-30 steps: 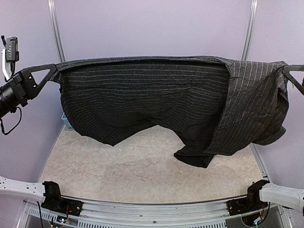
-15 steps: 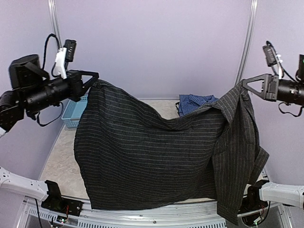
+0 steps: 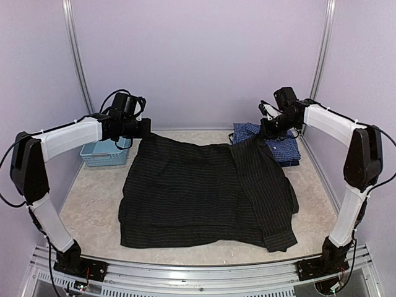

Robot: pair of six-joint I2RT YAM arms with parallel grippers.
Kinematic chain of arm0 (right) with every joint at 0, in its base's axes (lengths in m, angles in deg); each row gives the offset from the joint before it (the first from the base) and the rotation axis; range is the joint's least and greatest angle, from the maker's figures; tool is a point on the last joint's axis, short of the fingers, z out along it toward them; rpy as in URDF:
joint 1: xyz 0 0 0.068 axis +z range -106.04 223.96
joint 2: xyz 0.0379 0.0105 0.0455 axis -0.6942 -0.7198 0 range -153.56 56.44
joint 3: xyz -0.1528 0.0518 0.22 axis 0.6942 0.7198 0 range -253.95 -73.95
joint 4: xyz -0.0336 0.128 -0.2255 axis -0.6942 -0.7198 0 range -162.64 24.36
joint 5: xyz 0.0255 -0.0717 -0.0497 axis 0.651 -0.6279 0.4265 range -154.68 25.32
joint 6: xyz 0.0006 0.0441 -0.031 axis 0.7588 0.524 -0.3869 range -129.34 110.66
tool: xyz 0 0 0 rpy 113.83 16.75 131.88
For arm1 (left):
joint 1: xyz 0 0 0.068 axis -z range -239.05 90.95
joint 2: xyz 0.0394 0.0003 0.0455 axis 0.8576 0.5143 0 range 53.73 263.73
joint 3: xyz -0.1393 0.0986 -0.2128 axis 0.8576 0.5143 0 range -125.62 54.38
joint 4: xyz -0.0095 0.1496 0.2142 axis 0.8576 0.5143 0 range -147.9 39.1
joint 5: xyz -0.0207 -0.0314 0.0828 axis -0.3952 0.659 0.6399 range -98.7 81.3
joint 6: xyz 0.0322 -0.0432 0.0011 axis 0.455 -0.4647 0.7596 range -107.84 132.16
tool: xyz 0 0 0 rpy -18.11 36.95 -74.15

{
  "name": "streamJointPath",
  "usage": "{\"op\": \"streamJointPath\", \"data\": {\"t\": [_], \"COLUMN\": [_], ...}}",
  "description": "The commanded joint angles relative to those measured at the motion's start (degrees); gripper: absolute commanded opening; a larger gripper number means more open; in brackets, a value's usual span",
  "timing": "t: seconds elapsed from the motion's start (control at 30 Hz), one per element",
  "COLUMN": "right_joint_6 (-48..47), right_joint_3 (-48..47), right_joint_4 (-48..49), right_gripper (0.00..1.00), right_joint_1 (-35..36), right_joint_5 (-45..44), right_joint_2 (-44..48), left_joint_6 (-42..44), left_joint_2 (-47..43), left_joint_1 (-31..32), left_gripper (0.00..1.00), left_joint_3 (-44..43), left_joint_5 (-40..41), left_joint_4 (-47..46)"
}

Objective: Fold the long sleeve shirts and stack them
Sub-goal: Flatten out the crumpled shirt at the center of the board.

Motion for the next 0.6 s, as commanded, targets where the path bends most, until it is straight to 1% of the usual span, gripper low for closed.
{"op": "streamJointPath", "data": {"t": [0.0, 0.07, 0.13, 0.23, 0.43, 0.47, 0.57], "right_joint_6": [-3.3, -3.5, -3.7, -3.7, -4.8, -5.0, -4.7], "right_joint_3": [-7.1, -6.0, -3.8, 0.6, 5.0, 5.0, 2.4], "right_joint_4": [2.1, 2.4, 2.8, 3.7, 0.0, -1.0, -4.6], "right_gripper": [0.0, 0.0, 0.0, 0.0, 0.0, 0.0, 0.0], "right_joint_1": [-0.5, -0.5, -0.5, -0.5, -0.4, -0.4, -0.4], "right_joint_5": [-1.7, -1.6, -1.4, -0.5, 6.2, 7.2, 9.5], "right_joint_2": [-5.2, -4.7, -2.0, 5.5, 21.3, 23.8, 31.3], "left_joint_6": [-0.3, -0.1, 0.2, 0.1, -0.4, -0.6, -1.4], "left_joint_2": [5.8, 6.2, 4.5, 0.3, -15.1, -17.2, -25.0], "left_joint_1": [-0.9, -0.9, -0.9, -0.7, 2.8, 3.2, 3.6], "left_gripper": [0.0, 0.0, 0.0, 0.0, 0.0, 0.0, 0.0], "left_joint_3": [-2.9, -2.1, -1.0, 1.8, 6.4, 6.8, 6.8], "left_joint_5": [-3.5, -4.5, -5.3, -5.9, -7.4, -7.5, -11.5], "left_joint_4": [-5.4, -6.1, -6.3, -7.0, -7.0, -6.7, -6.0]}}
